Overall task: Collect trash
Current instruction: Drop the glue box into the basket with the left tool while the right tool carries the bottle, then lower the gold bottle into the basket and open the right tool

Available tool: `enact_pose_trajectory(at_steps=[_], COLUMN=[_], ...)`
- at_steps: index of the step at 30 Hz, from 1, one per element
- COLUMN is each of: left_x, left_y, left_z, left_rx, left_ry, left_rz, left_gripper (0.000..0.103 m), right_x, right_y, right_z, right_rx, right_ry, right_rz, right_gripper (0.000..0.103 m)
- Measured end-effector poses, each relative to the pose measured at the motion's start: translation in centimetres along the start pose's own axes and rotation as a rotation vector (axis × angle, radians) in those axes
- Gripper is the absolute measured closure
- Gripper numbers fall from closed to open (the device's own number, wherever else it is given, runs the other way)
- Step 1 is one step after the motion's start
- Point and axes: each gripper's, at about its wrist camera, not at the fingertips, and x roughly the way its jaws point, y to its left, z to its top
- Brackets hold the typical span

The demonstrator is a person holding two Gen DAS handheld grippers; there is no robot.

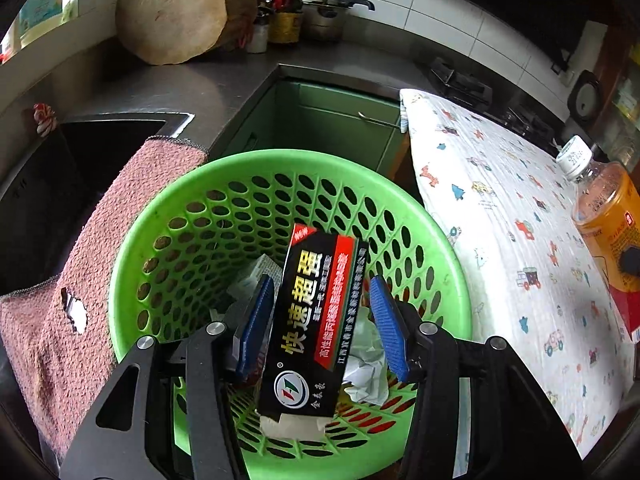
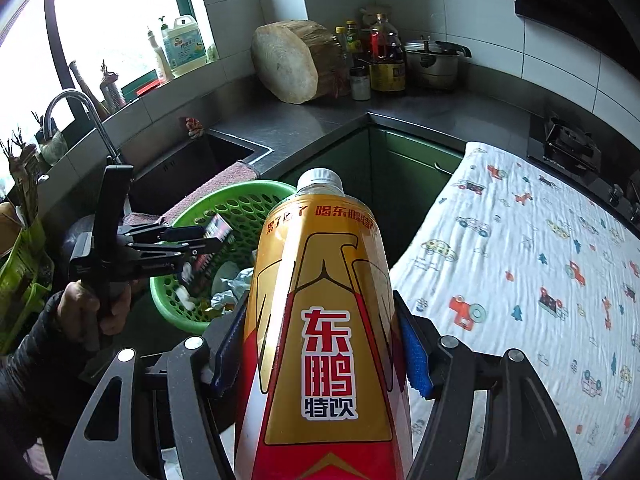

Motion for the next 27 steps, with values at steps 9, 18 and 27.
enact_pose_trajectory(at_steps=[9,18,27], left_x=[-3.1,-7.7,-8.9], left_y=[2.8,5.1,5.8], left_z=[-1.4,-4.5,-6.4], left_rx=[-0.073,-0.173,-0.234], left_ry=[-0.084,-0.174,-0.204], left_rz=[0.036,0.072,0.068], left_gripper=[0.024,0.01,0.008], right_x=[4.7,10.5,12.4], right_y=[4.6,8.7,10.7], right_z=[2.9,5.0,5.2], right_rx=[0.029,0.052,0.037], right_ry=[-0.001,0.011,0.006], right_rz=[0.071,0.057,0.079], right_gripper=[0.039,0.039,0.034])
